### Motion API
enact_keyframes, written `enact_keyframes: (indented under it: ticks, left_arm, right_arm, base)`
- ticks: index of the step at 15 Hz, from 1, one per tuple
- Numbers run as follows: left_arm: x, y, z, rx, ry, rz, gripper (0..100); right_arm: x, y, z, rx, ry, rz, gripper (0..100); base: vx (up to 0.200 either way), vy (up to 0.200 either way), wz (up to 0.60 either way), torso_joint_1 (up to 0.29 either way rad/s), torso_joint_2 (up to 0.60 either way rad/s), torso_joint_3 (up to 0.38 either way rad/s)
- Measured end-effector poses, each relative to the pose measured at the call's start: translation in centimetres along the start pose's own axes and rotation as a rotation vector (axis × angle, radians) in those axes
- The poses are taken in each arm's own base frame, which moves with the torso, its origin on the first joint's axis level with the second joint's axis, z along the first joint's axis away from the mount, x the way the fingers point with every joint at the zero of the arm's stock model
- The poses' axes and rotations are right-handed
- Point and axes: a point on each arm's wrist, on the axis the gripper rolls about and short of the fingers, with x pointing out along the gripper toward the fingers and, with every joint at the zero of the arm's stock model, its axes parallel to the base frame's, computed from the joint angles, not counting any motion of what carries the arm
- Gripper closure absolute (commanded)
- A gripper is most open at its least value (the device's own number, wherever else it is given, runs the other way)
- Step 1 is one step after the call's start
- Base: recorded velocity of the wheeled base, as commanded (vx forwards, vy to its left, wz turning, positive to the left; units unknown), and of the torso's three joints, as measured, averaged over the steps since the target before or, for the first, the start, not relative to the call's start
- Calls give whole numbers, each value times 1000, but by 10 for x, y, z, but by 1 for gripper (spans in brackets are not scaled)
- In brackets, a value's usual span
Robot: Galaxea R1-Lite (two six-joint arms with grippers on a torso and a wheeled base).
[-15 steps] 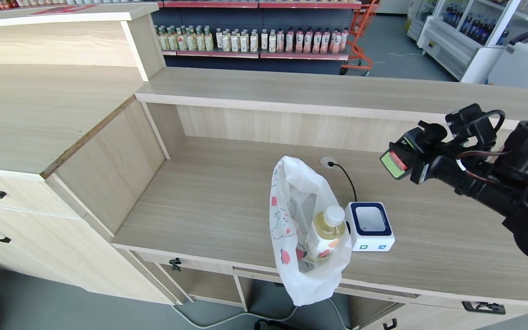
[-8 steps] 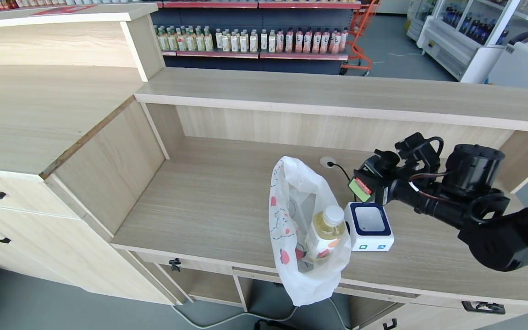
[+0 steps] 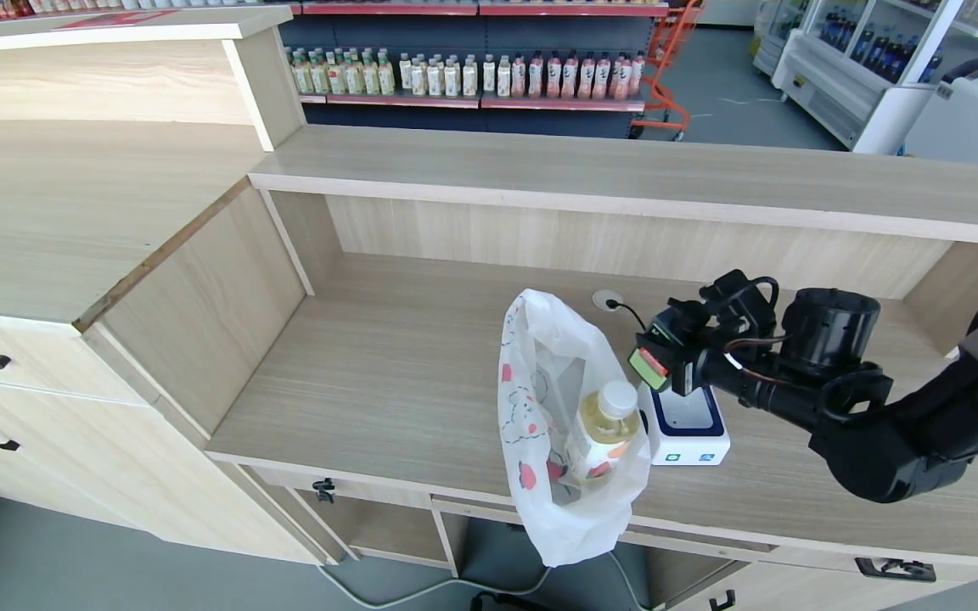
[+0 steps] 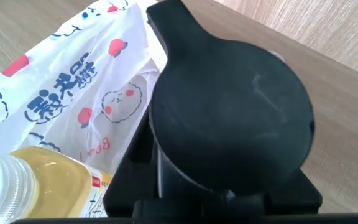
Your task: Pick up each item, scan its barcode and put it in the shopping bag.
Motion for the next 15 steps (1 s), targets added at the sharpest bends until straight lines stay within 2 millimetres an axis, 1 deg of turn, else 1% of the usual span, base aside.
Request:
enact_keyframes:
  ticks: [4,8,15]
  left_arm:
    - [0,0,0,0,0,0,0]
    - [0,0,0,0,0,0,0]
    - [0,0,0,0,0,0,0]
  right_arm:
    - [14,3,-14,6,21,18,100]
    - [29,11,-23,11,30,45,100]
    - [52,28,-33,6,22,95,100]
  base:
    - [0,0,0,0,0,0]
    - [0,0,0,0,0,0]
    - [0,0,0,0,0,0]
